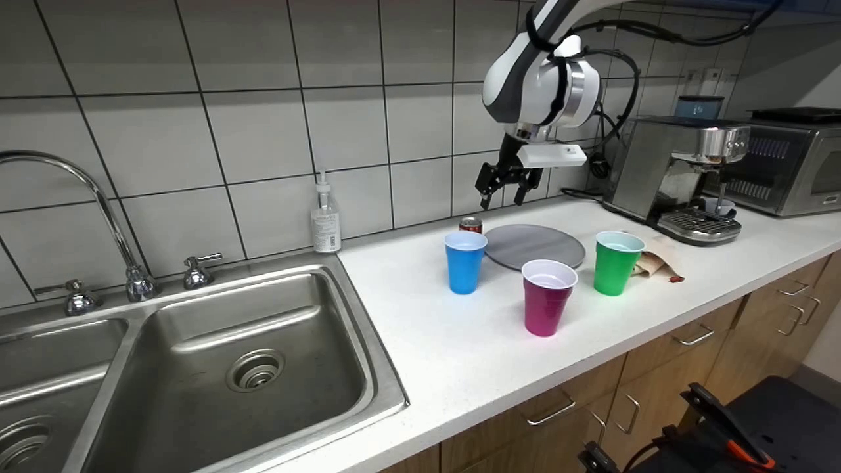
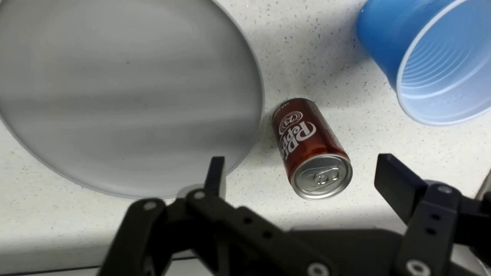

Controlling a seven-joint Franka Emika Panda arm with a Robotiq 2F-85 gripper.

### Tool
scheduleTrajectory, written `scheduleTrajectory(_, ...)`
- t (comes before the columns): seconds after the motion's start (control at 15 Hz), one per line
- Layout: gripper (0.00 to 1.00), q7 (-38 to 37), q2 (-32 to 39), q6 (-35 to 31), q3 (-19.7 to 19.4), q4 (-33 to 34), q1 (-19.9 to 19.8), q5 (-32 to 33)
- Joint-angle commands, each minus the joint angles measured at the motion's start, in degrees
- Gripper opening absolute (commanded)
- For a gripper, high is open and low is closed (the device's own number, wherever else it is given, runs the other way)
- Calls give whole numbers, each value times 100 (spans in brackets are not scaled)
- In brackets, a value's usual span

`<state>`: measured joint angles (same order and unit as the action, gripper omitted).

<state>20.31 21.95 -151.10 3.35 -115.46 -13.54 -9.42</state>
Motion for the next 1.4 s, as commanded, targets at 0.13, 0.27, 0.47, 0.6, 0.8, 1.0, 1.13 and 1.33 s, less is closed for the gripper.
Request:
scheduleTrajectory(0.13, 100, 784, -537, 448, 132, -439, -135, -437)
scheduleTrajectory(0.27, 100, 860, -596, 499, 111, -531, -73, -481)
scheduleTrajectory(0.47, 100, 797, -631, 438, 87, -680, 45, -420)
scheduleTrajectory(0.6, 100, 754, -630, 368, 97, -779, 132, -393)
scheduleTrajectory(0.8, 100, 724, -553, 262, 183, -823, 225, -532)
scheduleTrajectory(1.0, 100, 625, -406, 323, 102, -695, 307, -418)
scheduleTrajectory(1.13, 100, 625, -406, 323, 113, -698, 320, -425)
scheduleTrajectory(1.33, 100, 625, -406, 323, 113, -698, 319, -426)
